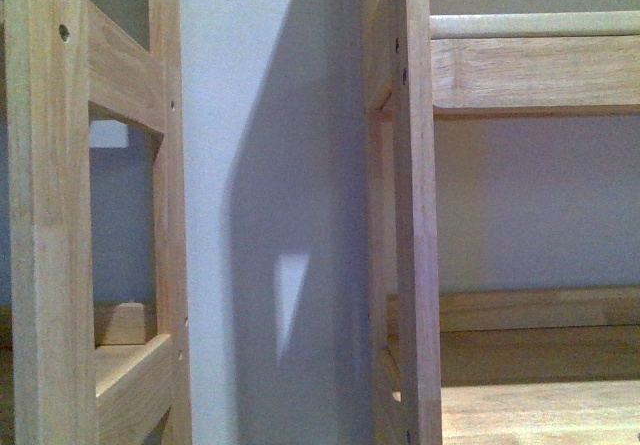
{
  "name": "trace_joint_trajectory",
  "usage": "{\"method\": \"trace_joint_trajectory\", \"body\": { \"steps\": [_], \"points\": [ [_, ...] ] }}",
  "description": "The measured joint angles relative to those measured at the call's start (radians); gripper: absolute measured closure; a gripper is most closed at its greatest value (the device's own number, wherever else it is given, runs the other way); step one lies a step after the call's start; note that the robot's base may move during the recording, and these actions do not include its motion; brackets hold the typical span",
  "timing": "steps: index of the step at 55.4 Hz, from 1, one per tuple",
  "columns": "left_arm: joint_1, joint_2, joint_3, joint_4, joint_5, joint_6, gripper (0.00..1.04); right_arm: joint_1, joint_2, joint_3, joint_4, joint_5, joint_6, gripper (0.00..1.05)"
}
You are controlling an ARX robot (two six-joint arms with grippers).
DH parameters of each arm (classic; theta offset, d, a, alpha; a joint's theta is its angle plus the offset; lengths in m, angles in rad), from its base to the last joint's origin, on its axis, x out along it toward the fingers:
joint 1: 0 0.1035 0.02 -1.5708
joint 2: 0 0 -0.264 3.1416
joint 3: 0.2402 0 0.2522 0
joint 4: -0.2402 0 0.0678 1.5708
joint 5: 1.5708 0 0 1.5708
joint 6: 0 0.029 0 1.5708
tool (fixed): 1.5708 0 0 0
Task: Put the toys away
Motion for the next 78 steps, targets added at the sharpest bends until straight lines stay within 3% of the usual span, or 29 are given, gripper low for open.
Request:
{"method": "trace_joint_trajectory", "body": {
  "steps": [4,9,12,26,44,60,78],
  "points": [
    [0.0,0.0,0.0,0.0,0.0,0.0,0.06,0.004,0.002,0.001,-0.004,0.016,0.004,0.98],
    [0.0,0.0,0.0,0.0,0.0,0.0,0.06,0.054,0.027,0.005,-0.059,0.172,0.042,0.98],
    [0.0,0.0,0.0,0.0,0.0,0.0,0.06,0.063,0.042,0.005,-0.062,0.214,0.055,0.98],
    [0.0,0.0,0.0,0.0,0.0,0.0,0.06,0.146,0.116,0.087,-0.03,0.359,0.042,0.98],
    [0.0,0.0,0.0,0.0,0.0,0.0,0.06,0.289,0.315,0.383,0.189,0.537,-0.132,0.98],
    [0.0,0.0,0.0,0.0,0.0,0.0,0.06,0.363,0.497,0.638,0.329,0.579,-0.326,0.98],
    [0.0,0.0,0.0,0.0,0.0,0.0,0.06,0.347,0.629,0.893,0.343,0.498,-0.42,0.98]
  ]
}}
